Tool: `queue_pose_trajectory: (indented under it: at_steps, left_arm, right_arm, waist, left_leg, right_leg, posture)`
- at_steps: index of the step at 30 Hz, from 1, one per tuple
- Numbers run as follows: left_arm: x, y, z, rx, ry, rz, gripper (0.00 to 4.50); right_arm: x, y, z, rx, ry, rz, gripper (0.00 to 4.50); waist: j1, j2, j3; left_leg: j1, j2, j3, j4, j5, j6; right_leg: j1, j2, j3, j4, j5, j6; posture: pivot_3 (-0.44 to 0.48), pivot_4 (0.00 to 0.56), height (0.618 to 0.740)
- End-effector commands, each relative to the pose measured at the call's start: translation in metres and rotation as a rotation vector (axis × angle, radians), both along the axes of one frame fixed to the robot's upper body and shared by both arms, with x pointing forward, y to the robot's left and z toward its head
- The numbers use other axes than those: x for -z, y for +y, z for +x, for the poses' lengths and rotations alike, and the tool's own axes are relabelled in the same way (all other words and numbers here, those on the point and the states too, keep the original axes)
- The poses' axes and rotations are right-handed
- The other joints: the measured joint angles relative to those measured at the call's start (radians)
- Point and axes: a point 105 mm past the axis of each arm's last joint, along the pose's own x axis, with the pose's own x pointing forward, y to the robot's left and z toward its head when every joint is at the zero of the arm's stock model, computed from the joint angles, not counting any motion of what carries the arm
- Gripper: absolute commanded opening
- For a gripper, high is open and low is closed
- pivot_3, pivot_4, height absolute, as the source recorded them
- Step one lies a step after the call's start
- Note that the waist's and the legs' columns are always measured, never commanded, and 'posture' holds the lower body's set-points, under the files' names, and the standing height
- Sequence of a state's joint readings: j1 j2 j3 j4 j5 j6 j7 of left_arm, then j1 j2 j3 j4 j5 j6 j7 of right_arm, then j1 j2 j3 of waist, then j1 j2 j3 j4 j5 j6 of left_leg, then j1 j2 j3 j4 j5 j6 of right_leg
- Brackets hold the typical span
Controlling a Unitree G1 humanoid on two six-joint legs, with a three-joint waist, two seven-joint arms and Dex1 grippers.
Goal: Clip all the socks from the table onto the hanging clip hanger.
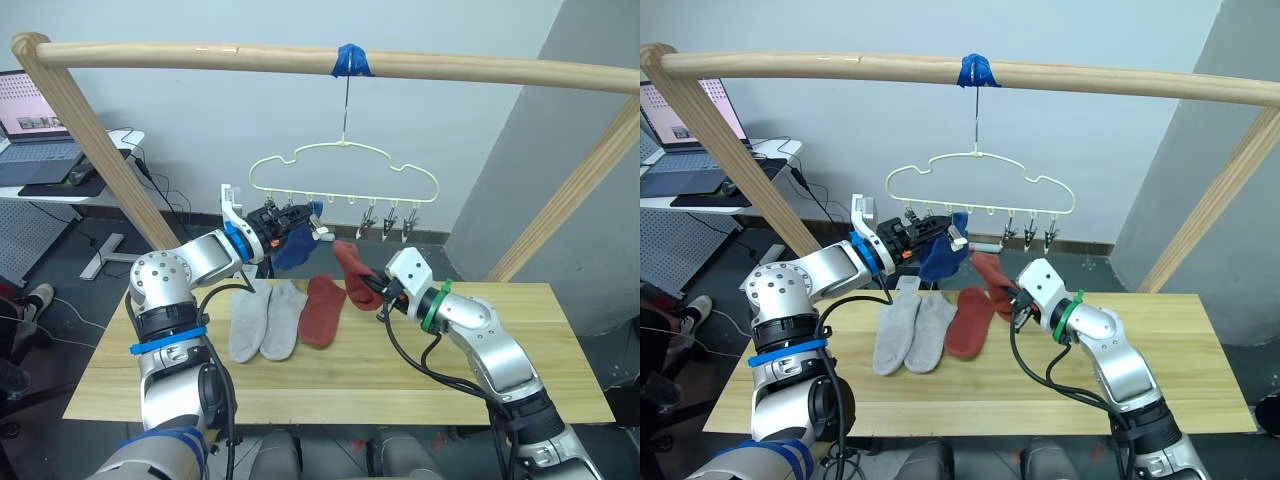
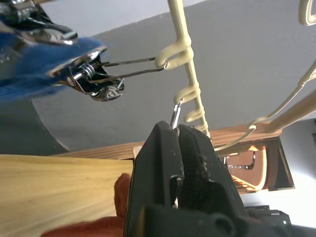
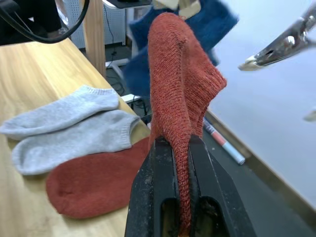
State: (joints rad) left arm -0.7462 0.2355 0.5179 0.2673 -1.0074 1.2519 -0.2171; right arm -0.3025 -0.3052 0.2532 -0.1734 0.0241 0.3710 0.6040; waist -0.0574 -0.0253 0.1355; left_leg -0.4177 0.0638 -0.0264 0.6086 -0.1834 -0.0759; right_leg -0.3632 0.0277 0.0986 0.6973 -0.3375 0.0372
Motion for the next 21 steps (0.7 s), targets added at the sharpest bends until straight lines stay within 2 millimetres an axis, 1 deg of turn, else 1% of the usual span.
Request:
queue_pose_trajectory:
  at_steps: [1,5,10,17,21]
  left_arm:
    - [-0.008,-0.001,0.001,0.001,-0.023,-0.005,0.0]
    - [-0.008,-0.002,0.001,0.004,-0.022,-0.001,0.0]
    - [-0.01,0.001,0.002,-0.007,-0.029,-0.005,0.0]
    - [-0.008,-0.001,0.0,0.0,-0.036,-0.003,0.0]
    - [-0.012,-0.003,-0.004,0.016,-0.098,0.04,0.0]
  right_arm:
    - [-0.015,0.009,0.002,-0.023,-0.079,0.011,0.05]
    - [-0.017,0.014,0.003,-0.037,-0.094,0.007,0.05]
    - [-0.028,0.024,0.004,-0.054,-0.116,0.023,0.05]
    - [-0.029,0.032,0.01,-0.053,-0.124,0.027,0.05]
    - [-0.031,0.034,0.012,-0.049,-0.121,0.04,0.05]
  waist:
    - [0.0,0.0,0.0]
    - [0.0,0.0,0.0]
    - [-0.001,0.0,0.0]
    - [0.001,-0.001,0.0]
    - [-0.001,-0.001,0.001]
  left_leg:
    - [0.0,0.0,0.0,0.0,0.0,0.0]
    - [0.0,0.0,0.0,0.0,0.0,0.0]
    - [0.0,0.0,0.0,0.0,0.0,0.0]
    - [-0.001,0.0,0.0,0.0,0.0,0.0]
    - [-0.001,0.0,0.0,0.0,0.0,0.0]
  right_leg:
    - [0.0,0.0,0.0,0.0,0.0,0.0]
    - [0.0,0.0,0.0,0.0,0.0,0.0]
    - [0.0,0.0,0.0,0.0,0.0,0.0]
    - [-0.001,0.0,0.0,-0.001,0.0,0.0]
    - [-0.001,0.0,0.0,0.0,0.0,0.0]
  posture:
    - [-0.017,0.117,0.74]
    - [-0.017,0.117,0.74]
    - [-0.014,0.118,0.74]
    - [-0.011,0.12,0.74]
    - [-0.008,0.122,0.74]
